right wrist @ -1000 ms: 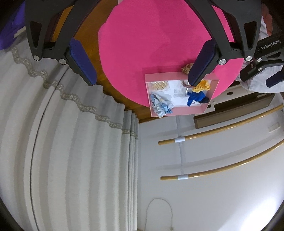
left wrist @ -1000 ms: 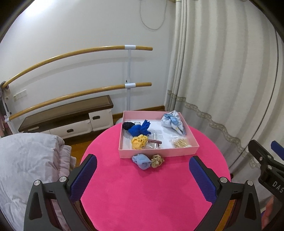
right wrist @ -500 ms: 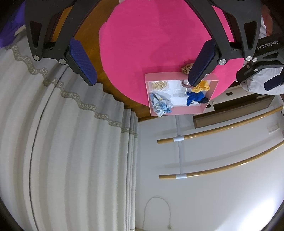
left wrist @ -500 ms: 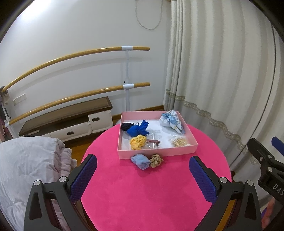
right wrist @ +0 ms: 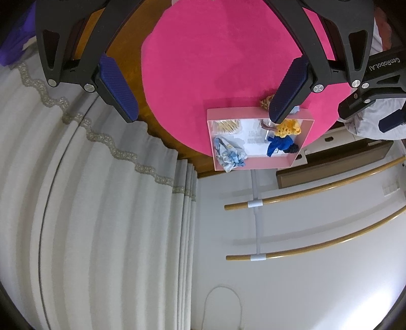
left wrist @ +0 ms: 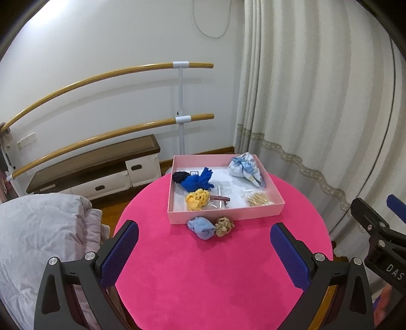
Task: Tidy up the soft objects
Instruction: 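Withdraw both open tools from the box back over the table, then lower both tools toward the light-blue cap and beige scrunchie on the table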
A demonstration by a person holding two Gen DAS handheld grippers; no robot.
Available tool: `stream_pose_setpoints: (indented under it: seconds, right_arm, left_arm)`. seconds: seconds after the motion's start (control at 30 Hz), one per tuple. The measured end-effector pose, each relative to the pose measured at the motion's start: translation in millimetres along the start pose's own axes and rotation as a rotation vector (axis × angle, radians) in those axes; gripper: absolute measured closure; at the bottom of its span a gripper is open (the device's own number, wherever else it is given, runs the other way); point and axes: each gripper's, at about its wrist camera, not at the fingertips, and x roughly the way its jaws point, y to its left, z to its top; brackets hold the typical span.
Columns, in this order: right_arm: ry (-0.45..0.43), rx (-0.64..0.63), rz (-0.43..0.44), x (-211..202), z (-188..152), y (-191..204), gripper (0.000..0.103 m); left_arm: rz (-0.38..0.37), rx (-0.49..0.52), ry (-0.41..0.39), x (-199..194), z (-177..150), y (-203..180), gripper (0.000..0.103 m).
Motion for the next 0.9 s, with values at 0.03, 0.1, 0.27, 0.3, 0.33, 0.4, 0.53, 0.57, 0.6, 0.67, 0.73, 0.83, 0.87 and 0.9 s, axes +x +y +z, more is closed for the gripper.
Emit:
stream_pose_setpoints:
  seconds: [0.03, 0.1, 0.27, 0.3, 0.33, 0.4, 0.53, 0.57, 0.6, 0.67, 0.73, 0.83, 0.87, 0.9]
  right_arm:
    - [0.005, 0.000, 0.002, 2, 0, 0, 0.000]
    - [0.015, 0.001, 0.001, 5, 0, 1, 0.000]
    - [0.051, -0.011, 0.006, 19, -1, 6, 0.000]
    - [0.068, -0.018, 0.010, 26, -1, 9, 0.000]
    - [0.080, -0.023, 0.013, 30, -2, 11, 0.000]
    - [0.113, -0.034, 0.016, 41, -4, 16, 0.000]
    - [0.170, -0.056, 0.013, 64, -7, 29, 0.000]
    - [0.188, -0.062, 0.010, 72, -8, 33, 0.000]
    - [0.200, -0.066, 0.007, 76, -10, 36, 0.000]
    - [0.231, -0.075, 0.007, 88, -13, 43, 0.000]
    - [0.266, -0.086, 0.010, 102, -16, 51, 0.000]
    - [0.317, -0.107, 0.011, 123, -21, 63, 0.000]
    - [0.328, -0.112, 0.010, 128, -22, 67, 0.000]
    - [0.345, -0.120, 0.012, 135, -24, 71, 0.000]
  left_arm:
    - [0.001, -0.002, 0.005, 2, 0, 1, 0.000]
    - [0.004, -0.008, 0.016, 7, 1, 2, 0.000]
    - [0.013, -0.030, 0.055, 23, 2, 11, 0.000]
    - [0.015, -0.037, 0.066, 27, 3, 13, 0.000]
    - [0.018, -0.042, 0.076, 32, 4, 15, 0.000]
    - [0.024, -0.045, 0.092, 42, 5, 18, 0.000]
    - [0.054, -0.048, 0.133, 68, 7, 25, 0.000]
    - [0.060, -0.049, 0.141, 75, 7, 27, 0.000]
    - [0.068, -0.049, 0.153, 82, 6, 28, 0.000]
    - [0.077, -0.047, 0.182, 101, 6, 32, 0.000]
    - [0.078, -0.046, 0.207, 121, 5, 36, 0.000]
    - [0.080, -0.051, 0.243, 148, 4, 45, 0.000]
    - [0.080, -0.055, 0.255, 156, 5, 48, 0.000]
    - [0.079, -0.060, 0.266, 164, 4, 51, 0.000]
